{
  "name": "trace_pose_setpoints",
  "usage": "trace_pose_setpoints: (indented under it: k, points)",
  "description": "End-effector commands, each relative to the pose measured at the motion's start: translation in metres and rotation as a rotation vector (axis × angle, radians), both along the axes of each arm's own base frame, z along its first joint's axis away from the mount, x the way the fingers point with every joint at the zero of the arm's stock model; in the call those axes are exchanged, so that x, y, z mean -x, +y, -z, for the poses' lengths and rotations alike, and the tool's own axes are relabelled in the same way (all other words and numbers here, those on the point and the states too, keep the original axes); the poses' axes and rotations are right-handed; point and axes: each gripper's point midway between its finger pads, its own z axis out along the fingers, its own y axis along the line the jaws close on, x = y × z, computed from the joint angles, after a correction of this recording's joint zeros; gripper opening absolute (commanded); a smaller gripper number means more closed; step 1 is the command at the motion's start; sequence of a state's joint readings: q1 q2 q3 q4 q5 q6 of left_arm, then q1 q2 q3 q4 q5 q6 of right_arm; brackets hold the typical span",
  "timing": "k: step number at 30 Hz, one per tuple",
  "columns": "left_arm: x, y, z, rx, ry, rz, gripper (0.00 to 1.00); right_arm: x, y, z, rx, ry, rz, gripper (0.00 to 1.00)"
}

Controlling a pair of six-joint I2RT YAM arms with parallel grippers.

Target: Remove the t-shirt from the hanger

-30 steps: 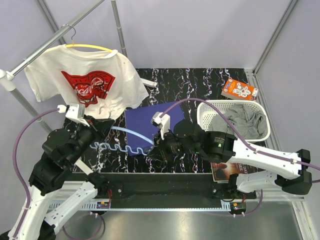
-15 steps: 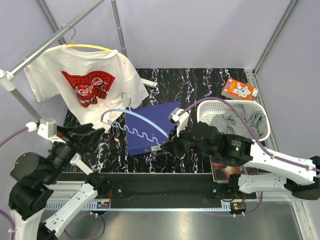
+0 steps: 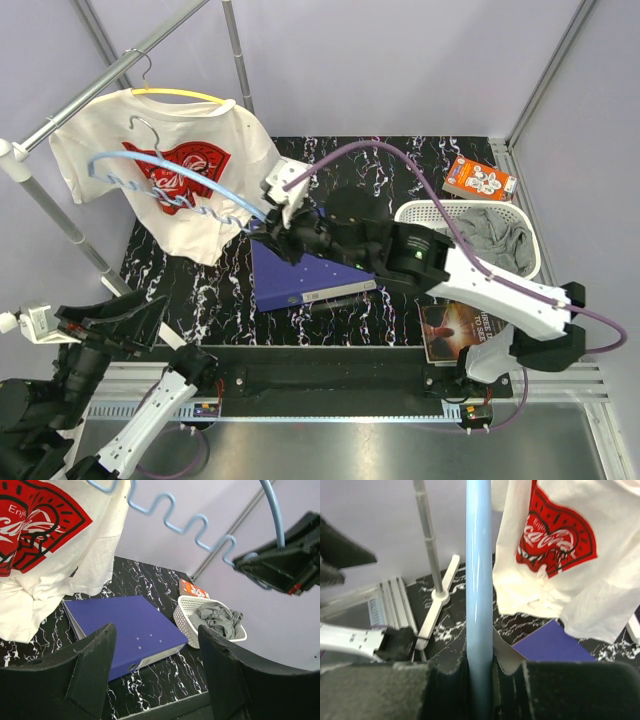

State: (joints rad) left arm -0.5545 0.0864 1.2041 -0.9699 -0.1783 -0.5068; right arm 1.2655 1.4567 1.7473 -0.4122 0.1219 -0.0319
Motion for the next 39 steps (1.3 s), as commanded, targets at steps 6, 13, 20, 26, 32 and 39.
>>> trace_pose_setpoints:
  k: [6,13,20,26,32,39]
  points:
    - [0.004,0.009,0.003,-0.026,0.032,-0.027,0.70,-0.054,-0.041,-0.078,-0.171,-0.099,0.153,0.00]
    - [-0.008,0.004,0.009,-0.084,0.063,-0.031,0.71,-0.065,-0.105,-0.101,-0.203,-0.183,0.156,0.00]
    - [-0.013,0.001,0.007,-0.105,0.058,-0.031,0.71,-0.109,-0.147,-0.105,-0.124,-0.264,0.343,0.00]
    - [-0.016,-0.002,0.008,-0.119,0.070,-0.020,0.71,-0.166,-0.157,-0.086,-0.038,-0.278,0.383,0.00]
    - [-0.021,-0.009,0.008,-0.141,0.081,-0.002,0.71,-0.224,-0.151,-0.058,0.076,-0.292,0.337,0.00]
    - [-0.022,-0.009,0.006,-0.140,0.082,-0.004,0.71,-0.261,-0.107,-0.039,0.116,-0.301,0.151,0.00]
